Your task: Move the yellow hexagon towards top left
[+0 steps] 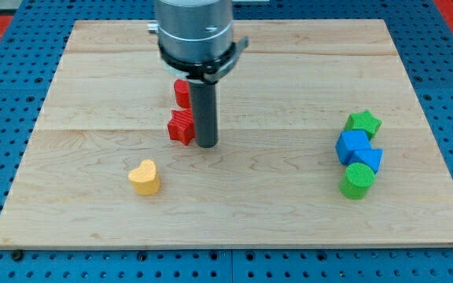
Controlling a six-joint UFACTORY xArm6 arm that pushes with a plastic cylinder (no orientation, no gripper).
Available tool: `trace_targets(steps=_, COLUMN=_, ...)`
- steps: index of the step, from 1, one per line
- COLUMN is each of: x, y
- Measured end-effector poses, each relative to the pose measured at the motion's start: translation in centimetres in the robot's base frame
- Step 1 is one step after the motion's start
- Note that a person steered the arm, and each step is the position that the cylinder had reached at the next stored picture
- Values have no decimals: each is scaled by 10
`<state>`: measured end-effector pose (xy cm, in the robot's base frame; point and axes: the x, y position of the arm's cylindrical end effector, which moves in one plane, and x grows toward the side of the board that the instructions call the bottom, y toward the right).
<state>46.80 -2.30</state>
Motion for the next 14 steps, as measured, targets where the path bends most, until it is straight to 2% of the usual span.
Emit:
trace_targets(steps=2, x=0, y=41)
trace_targets(steps=7, x=0, y=55)
trace_targets(steps=11, x=1, y=43)
trace_targets(steps=14, x=25, y=70)
